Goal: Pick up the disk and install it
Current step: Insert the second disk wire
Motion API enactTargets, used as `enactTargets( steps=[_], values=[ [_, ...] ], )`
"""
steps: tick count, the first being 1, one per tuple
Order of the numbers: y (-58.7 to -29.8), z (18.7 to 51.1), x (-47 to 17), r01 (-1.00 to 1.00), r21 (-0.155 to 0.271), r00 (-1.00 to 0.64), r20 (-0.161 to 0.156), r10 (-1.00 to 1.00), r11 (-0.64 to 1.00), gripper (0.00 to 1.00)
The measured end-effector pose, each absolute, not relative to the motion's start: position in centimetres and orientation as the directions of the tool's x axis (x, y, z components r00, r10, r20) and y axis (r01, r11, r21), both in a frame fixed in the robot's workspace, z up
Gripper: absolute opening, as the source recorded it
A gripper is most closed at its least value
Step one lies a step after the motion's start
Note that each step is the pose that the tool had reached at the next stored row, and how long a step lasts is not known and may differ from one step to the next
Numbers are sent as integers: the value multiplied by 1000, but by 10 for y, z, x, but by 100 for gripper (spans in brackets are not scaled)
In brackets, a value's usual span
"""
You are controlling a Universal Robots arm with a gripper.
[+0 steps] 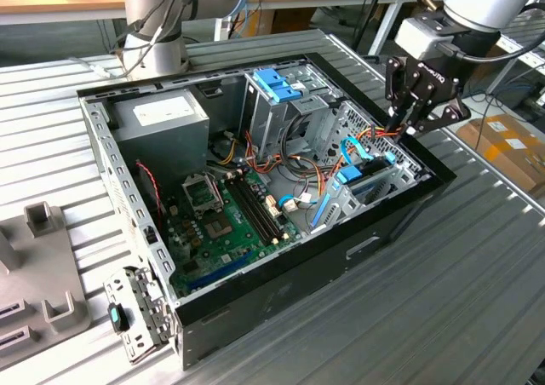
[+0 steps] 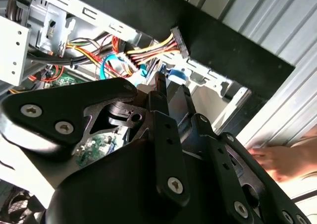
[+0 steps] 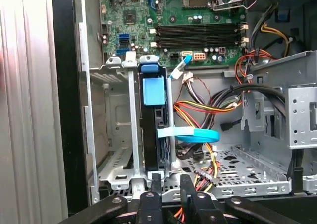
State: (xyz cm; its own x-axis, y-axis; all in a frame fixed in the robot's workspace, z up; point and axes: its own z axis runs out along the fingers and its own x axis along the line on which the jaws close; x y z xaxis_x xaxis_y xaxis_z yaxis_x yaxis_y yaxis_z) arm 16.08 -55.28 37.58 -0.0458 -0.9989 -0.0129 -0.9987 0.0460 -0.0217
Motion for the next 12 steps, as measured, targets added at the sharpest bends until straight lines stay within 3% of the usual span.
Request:
enactTargets(
  steps=[12],
  values=[
    [-553, 376, 168, -981, -22, 193, -13, -981, -193, 29]
  ],
)
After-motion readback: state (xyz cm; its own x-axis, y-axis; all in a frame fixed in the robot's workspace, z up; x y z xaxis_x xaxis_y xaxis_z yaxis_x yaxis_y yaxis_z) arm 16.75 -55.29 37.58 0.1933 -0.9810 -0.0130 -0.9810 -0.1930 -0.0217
